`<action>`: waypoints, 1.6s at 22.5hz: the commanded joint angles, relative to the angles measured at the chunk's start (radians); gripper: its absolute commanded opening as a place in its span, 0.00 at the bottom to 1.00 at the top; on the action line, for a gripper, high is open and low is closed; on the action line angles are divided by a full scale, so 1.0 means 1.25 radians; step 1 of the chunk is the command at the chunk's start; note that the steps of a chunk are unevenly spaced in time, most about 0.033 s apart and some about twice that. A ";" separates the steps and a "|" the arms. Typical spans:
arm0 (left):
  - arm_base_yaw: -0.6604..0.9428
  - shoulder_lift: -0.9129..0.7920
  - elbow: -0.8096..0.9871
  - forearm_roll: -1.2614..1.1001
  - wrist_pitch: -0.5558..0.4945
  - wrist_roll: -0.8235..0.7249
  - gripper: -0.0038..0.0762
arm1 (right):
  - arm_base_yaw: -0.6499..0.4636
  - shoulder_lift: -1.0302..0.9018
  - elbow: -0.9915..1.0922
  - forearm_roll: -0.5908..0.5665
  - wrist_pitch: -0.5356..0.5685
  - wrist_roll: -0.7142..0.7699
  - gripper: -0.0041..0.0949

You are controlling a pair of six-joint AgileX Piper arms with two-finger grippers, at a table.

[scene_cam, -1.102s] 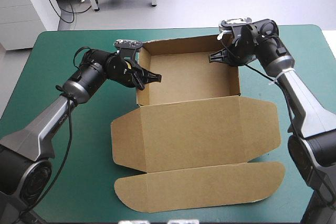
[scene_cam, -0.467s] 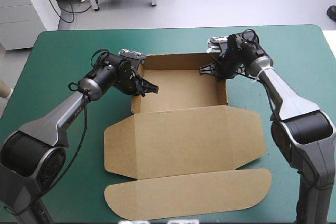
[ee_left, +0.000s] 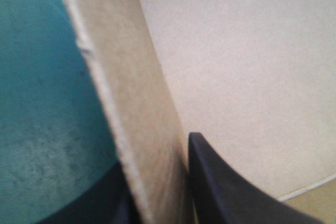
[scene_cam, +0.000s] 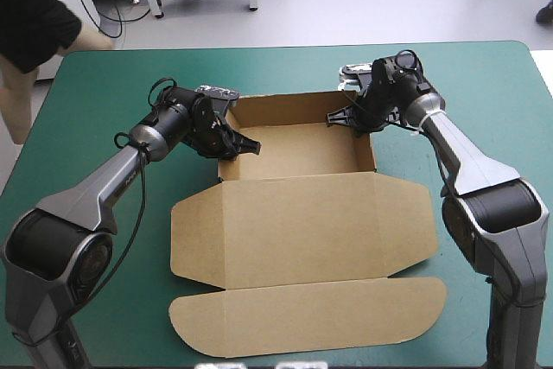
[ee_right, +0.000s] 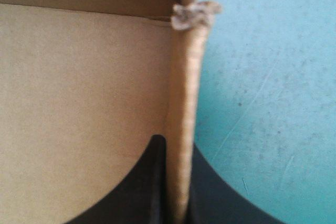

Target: Fold the box

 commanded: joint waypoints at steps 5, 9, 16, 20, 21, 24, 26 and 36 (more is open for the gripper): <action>0.012 -0.037 -0.038 -0.034 -0.008 0.013 0.79 | 0.001 -0.035 -0.017 -0.001 0.018 -0.044 0.59; 0.012 -0.063 -0.063 -0.040 -0.006 0.013 0.79 | 0.001 -0.055 -0.017 -0.001 0.014 -0.044 0.90; 0.012 -0.230 -0.065 -0.043 0.001 0.049 0.66 | 0.001 -0.175 -0.020 -0.001 0.002 -0.072 0.89; 0.012 -0.362 -0.065 -0.043 0.013 0.061 0.48 | 0.001 -0.256 -0.020 0.006 0.021 -0.080 0.89; 0.012 -0.390 -0.065 -0.043 0.038 0.089 0.42 | 0.001 -0.273 -0.020 0.006 0.026 -0.080 0.89; 0.012 -0.439 -0.057 -0.038 0.106 0.160 0.26 | 0.001 -0.294 -0.019 0.006 0.041 -0.080 0.89; 0.012 -0.485 -0.032 -0.039 0.167 0.204 0.09 | 0.001 -0.305 -0.017 0.009 0.042 -0.073 0.89; 0.012 -0.725 0.264 -0.037 0.148 0.210 0.04 | 0.001 -0.289 -0.017 0.026 0.042 -0.089 0.89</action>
